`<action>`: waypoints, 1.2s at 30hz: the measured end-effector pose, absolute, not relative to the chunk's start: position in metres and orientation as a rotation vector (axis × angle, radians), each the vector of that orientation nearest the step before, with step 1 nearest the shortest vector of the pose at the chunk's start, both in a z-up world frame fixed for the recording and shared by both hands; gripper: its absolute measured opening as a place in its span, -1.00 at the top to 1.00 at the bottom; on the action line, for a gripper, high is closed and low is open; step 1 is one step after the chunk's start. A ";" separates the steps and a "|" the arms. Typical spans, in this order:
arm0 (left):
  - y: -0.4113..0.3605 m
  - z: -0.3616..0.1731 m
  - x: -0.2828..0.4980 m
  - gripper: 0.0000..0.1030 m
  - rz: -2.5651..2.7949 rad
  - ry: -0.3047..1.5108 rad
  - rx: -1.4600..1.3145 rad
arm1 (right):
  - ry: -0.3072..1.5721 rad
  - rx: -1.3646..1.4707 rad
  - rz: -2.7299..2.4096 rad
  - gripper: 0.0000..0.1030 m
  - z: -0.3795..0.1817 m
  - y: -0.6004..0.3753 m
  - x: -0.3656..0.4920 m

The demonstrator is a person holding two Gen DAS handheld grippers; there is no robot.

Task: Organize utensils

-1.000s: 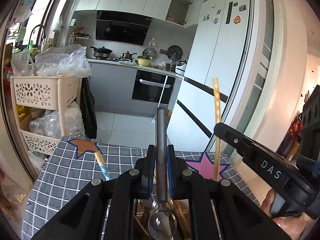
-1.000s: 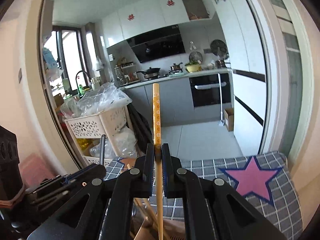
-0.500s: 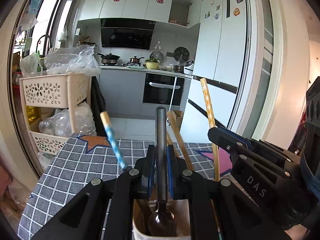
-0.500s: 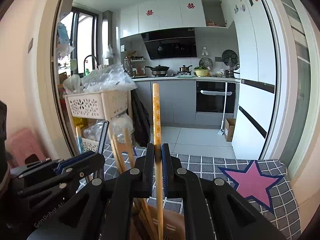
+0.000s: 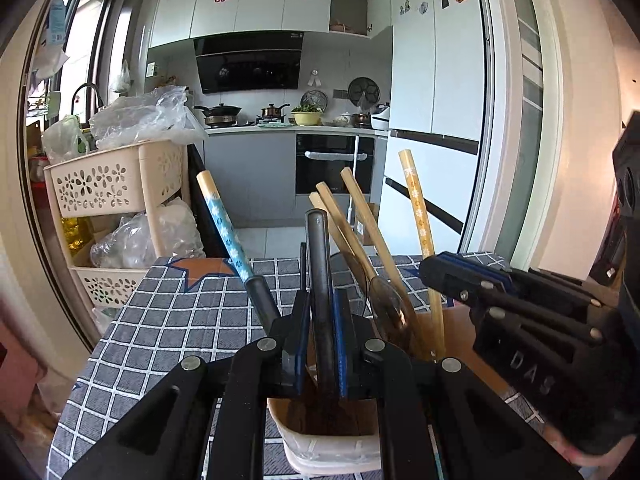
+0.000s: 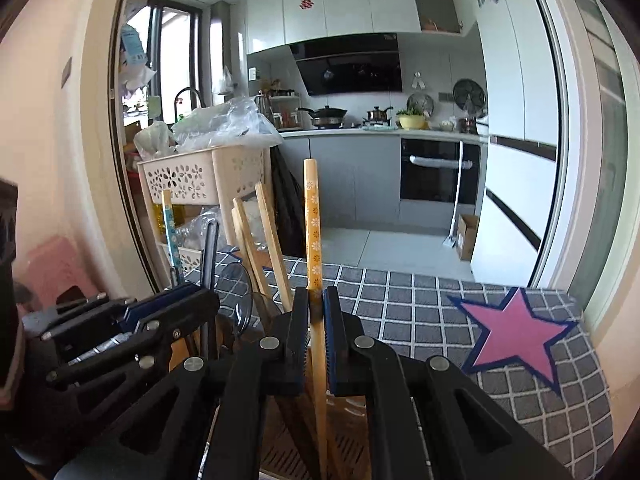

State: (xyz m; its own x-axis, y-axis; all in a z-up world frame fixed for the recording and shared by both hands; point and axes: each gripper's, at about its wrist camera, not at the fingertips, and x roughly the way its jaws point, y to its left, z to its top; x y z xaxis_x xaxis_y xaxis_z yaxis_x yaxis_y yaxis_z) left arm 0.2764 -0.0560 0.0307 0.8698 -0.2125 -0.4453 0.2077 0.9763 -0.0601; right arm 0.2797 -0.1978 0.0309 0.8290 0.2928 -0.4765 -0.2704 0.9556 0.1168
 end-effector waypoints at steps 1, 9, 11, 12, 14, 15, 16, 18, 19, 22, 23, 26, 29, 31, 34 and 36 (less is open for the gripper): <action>-0.055 0.030 0.276 0.15 -0.218 0.471 -0.013 | 0.526 0.060 0.303 0.84 0.032 -0.200 0.281; -0.050 0.034 0.271 0.15 -0.195 0.468 -0.031 | 0.551 0.154 0.301 0.28 0.045 -0.220 0.275; -0.049 0.037 0.269 0.15 -0.193 0.455 -0.036 | 0.546 0.169 0.291 0.28 0.050 -0.224 0.270; -0.048 0.038 0.267 0.14 -0.193 0.447 -0.038 | 0.543 0.181 0.286 0.27 0.053 -0.227 0.267; -0.047 0.040 0.266 0.14 -0.192 0.440 -0.035 | 0.540 0.194 0.276 0.24 0.056 -0.230 0.263; -0.047 0.042 0.265 0.14 -0.192 0.439 -0.037 | 0.539 0.196 0.269 0.22 0.058 -0.232 0.260; -0.046 0.044 0.264 0.14 -0.195 0.437 -0.041 | 0.537 0.195 0.261 0.21 0.059 -0.232 0.257; -0.043 0.048 0.260 0.14 -0.197 0.429 -0.049 | 0.539 0.196 0.253 0.19 0.061 -0.234 0.252; -0.041 0.051 0.257 -0.06 -0.198 0.421 -0.053 | 0.541 0.198 0.252 0.18 0.062 -0.234 0.250; -0.034 0.060 0.244 -1.00 -0.135 0.374 -0.067 | 0.547 0.208 0.238 0.14 0.064 -0.237 0.243; -0.032 0.062 0.240 -1.00 -0.135 0.361 -0.069 | 0.549 0.210 0.233 0.13 0.064 -0.237 0.240; -0.027 0.065 0.234 -1.00 -0.140 0.386 -0.074 | 0.559 0.213 0.222 0.08 0.065 -0.237 0.234; -0.021 0.065 0.228 -1.00 -0.117 0.409 -0.068 | 0.565 0.214 0.205 -0.05 0.067 -0.237 0.227; -0.018 0.064 0.224 -1.00 -0.101 0.428 -0.063 | 0.562 0.213 0.188 -0.25 0.068 -0.237 0.221; -0.014 0.063 0.216 -1.00 -0.092 0.449 -0.051 | 0.566 0.203 0.167 -0.56 0.070 -0.235 0.209; -0.013 0.062 0.210 -1.00 -0.089 0.464 -0.043 | 0.566 0.185 0.152 -0.57 0.070 -0.232 0.201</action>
